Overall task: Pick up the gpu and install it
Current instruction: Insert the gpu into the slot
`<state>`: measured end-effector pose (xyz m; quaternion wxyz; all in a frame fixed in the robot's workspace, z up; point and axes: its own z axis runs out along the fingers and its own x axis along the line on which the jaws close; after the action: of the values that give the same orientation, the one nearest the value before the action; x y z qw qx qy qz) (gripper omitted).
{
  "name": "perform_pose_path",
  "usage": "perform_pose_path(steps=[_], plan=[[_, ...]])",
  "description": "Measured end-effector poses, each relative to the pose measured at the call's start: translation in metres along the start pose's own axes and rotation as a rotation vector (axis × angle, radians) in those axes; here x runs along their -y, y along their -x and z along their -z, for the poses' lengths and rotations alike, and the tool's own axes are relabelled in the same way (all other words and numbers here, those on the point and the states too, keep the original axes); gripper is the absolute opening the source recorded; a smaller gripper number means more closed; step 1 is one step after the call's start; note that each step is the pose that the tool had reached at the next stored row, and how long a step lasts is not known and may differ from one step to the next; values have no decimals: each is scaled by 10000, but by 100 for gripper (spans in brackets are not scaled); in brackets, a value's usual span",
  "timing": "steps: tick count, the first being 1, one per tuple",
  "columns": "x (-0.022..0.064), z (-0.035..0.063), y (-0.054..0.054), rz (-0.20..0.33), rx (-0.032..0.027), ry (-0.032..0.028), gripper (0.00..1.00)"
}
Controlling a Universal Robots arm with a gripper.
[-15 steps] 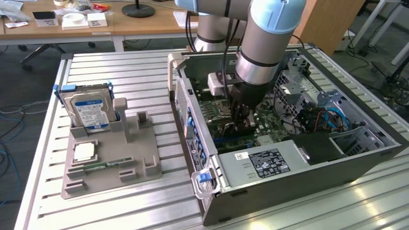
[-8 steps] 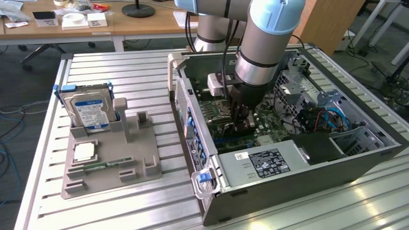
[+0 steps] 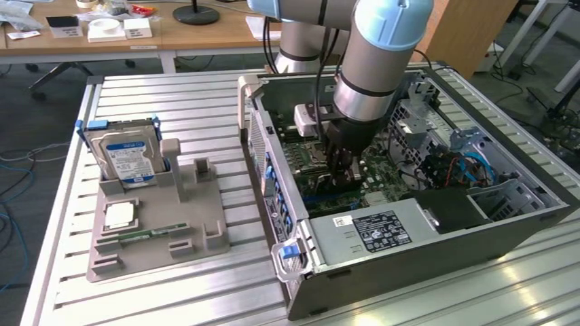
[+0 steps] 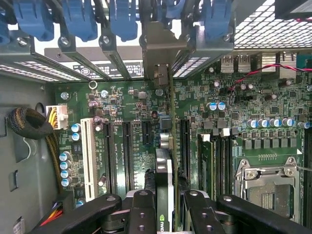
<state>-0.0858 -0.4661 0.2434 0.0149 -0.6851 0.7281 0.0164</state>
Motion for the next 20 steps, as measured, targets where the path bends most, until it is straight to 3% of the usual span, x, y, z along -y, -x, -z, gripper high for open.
perform_pose_path(steps=[20], plan=[[0, -40, -7, 0, 1, 1, 27]])
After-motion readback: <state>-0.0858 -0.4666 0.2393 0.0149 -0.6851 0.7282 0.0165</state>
